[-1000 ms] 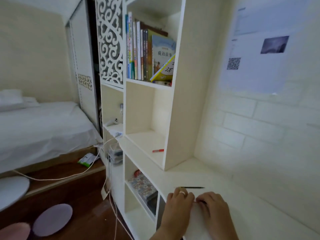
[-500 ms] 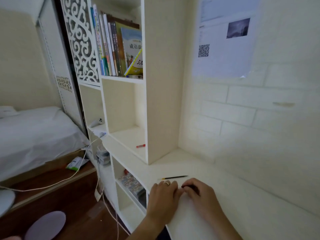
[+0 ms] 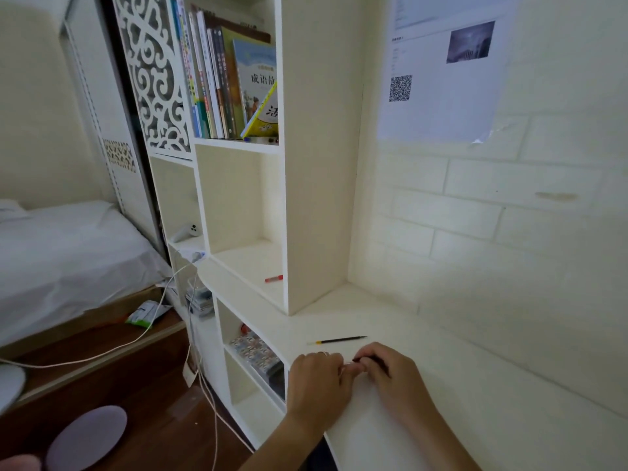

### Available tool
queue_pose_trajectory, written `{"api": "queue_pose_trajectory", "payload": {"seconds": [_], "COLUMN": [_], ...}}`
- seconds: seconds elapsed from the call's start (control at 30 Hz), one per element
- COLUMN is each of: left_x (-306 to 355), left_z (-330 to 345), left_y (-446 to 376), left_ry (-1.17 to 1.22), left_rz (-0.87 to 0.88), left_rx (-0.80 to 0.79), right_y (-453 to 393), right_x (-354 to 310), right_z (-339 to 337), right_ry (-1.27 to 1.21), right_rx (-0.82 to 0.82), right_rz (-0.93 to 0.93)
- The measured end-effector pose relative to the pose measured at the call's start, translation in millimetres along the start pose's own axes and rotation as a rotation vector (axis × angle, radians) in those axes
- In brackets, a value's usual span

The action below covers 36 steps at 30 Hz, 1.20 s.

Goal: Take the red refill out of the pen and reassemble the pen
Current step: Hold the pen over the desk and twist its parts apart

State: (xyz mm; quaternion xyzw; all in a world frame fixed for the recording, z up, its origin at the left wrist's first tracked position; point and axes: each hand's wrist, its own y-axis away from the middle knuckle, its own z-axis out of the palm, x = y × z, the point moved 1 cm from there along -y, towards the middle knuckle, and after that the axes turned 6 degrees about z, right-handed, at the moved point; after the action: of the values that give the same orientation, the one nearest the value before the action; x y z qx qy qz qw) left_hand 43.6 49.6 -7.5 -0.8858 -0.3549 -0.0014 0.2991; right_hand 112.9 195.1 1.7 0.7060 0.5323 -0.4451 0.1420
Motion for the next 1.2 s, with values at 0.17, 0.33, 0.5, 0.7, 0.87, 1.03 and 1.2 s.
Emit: {"api": "queue_pose_trajectory", "payload": {"seconds": [0.17, 0.33, 0.5, 0.7, 0.87, 1.03, 1.2], "left_x": [0, -3, -6, -9, -8, -3, -1], "left_z": [-5, -2, 2, 10, 10, 2, 2], "left_y": [0, 2, 4, 4, 3, 4, 5], "left_ry": [-0.065, -0.066, -0.023, 0.018, 0.067, 0.129, 0.147], "left_rz": [-0.111, -0.119, -0.16, -0.167, -0.129, -0.077, -0.034], "left_rx": [-0.018, 0.052, 0.089, 0.062, 0.063, 0.089, 0.101], "right_y": [2, 1, -2, 0, 0, -4, -6], "right_x": [1, 4, 17, 17, 11, 0, -4], "right_z": [-5, -8, -12, 1, 4, 6, 4], "right_ry": [-0.018, -0.04, 0.03, 0.331, 0.341, 0.261, 0.123], "right_rx": [0.023, 0.286, 0.447, 0.397, 0.473, 0.382, 0.2], "right_rz": [0.001, 0.07, 0.212, 0.266, 0.162, 0.0, -0.054]}}
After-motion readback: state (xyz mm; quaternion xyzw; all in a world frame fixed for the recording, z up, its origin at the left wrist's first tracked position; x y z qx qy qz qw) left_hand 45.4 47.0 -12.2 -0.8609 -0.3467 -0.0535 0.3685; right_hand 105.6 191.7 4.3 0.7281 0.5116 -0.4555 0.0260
